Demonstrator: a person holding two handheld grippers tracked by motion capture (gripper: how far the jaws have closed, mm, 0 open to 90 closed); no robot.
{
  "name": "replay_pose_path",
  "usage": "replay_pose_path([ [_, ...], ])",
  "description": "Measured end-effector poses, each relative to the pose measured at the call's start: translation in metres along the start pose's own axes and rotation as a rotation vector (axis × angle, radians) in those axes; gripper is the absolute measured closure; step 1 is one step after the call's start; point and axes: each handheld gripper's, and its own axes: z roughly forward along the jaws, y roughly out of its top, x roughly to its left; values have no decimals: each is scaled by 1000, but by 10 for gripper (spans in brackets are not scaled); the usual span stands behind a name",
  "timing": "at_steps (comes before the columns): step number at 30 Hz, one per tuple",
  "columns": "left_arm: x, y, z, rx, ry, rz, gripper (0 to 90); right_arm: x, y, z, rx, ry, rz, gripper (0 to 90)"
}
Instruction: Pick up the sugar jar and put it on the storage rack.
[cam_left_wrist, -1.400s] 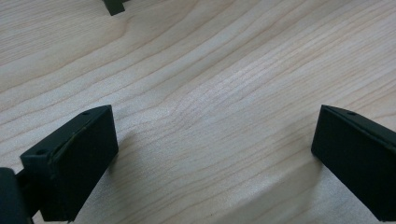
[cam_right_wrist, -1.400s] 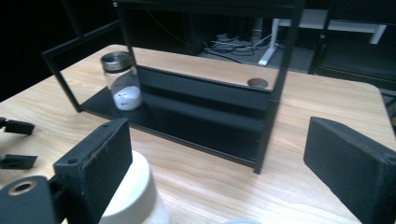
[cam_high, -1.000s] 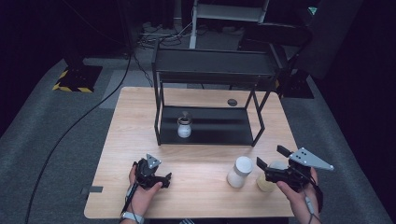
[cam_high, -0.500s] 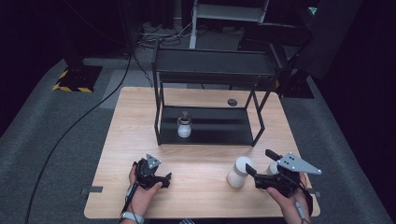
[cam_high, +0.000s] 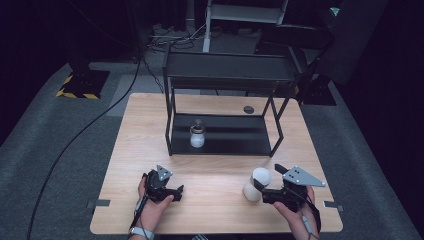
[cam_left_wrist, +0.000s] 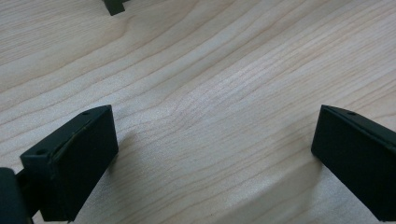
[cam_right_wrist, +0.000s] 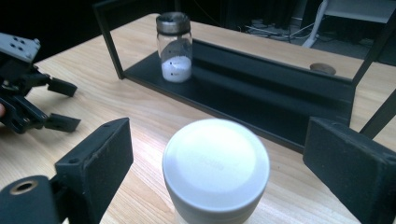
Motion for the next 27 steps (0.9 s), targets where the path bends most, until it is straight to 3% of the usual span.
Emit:
replay_pose_path([
  [17, 0, 0, 0, 0, 0, 0, 6, 0, -6, 21, 81, 0, 9, 175],
  [27, 0, 0, 0, 0, 0, 0, 5, 5, -3, 26, 119, -14, -21, 281],
])
